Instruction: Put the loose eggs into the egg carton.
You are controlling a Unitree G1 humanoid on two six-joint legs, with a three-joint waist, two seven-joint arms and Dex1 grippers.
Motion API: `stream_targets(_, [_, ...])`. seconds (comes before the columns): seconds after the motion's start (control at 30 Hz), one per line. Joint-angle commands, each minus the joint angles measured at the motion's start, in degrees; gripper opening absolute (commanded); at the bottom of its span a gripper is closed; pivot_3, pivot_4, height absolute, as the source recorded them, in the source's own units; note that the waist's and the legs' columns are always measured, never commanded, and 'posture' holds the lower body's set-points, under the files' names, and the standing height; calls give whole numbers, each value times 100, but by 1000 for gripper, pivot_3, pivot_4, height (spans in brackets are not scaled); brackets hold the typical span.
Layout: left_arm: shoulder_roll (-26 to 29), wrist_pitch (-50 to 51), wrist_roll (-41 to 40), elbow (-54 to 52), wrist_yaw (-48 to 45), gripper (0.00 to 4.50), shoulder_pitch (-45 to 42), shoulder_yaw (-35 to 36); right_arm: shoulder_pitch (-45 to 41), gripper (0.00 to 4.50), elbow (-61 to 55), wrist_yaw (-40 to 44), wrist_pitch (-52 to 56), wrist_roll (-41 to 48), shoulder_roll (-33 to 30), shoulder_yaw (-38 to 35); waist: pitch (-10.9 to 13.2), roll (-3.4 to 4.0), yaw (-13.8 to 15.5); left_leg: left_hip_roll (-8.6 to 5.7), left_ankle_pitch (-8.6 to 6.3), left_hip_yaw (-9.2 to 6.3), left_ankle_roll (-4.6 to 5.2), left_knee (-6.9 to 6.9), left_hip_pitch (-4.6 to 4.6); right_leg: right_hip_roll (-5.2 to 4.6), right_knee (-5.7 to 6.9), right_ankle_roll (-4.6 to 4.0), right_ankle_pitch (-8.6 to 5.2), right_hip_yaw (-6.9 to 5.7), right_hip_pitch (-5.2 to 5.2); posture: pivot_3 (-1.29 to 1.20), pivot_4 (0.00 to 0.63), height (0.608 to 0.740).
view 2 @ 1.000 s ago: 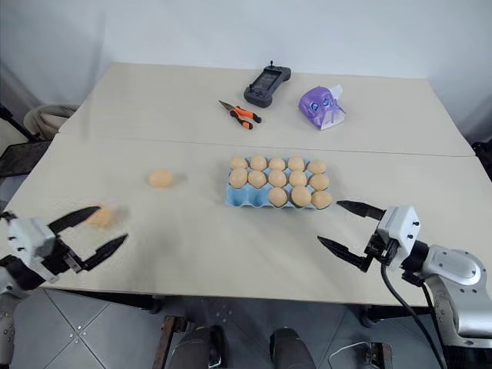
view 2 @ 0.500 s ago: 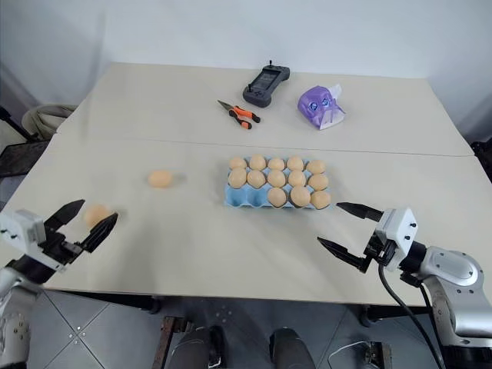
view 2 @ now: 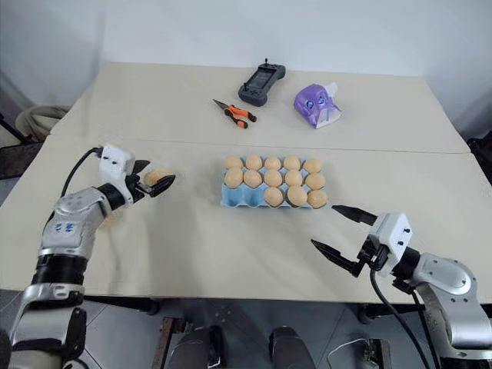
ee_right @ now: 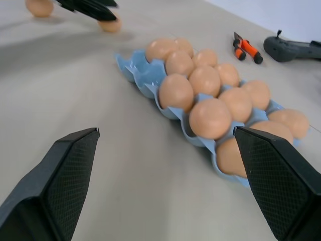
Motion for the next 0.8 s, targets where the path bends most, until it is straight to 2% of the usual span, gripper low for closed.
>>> stream_targets(0.03, [-2, -223, 237, 291, 17, 4385, -121, -117, 76, 4500, -270, -122, -35, 36, 32, -125, 0, 0, -22, 3, 0, 5, -1, 2, 1, 3, 3, 0, 0, 6, -1, 0, 150, 740])
stream_targets(0.13, [-52, -107, 218, 436, 49, 4385, -187, -74, 170, 4500, -347, -194, -39, 55, 48, -158, 0, -1, -18, 6, 2, 12, -3, 10, 2, 6, 18, 1, -1, 12, -9, 0, 150, 740])
stream_targets(0.4, [64, -129, 249, 457, -194, 1914, -137, -80, 278, 4500, -589, -117, -110, 178, 3, -181, 1, -2, 6, -3, 10, 4, 2, 14, 5, -5, 39, 1, 0, 8, -6, 0, 150, 740])
stream_targets(0.53, [-54, -341, -90, 92, -768, 1914, -116, -63, 150, 4500, -676, -120, -88, 236, -14, -178, 1, -2, 9, -3, 12, 3, 1, 12, 5, -4, 45, 0, 0, 6, -9, 0, 150, 740])
stream_targets(0.63, [-53, -481, -197, -419, -1492, 1914, 54, -362, 144, 4500, -680, -231, -21, 307, -4, -327, 1, -1, 18, -2, 13, 2, -1, 9, 4, -4, 44, 0, 0, 4, -8, 0, 150, 740])
stream_targets(0.8, [-519, -228, -409, -1120, -1861, 1914, 206, -727, 407, 4500, -534, -376, -117, 229, 43, -705, 1, -1, 84, -3, 11, 0, 0, 10, 4, -4, 30, 0, 0, 2, 0, 0, 150, 740])
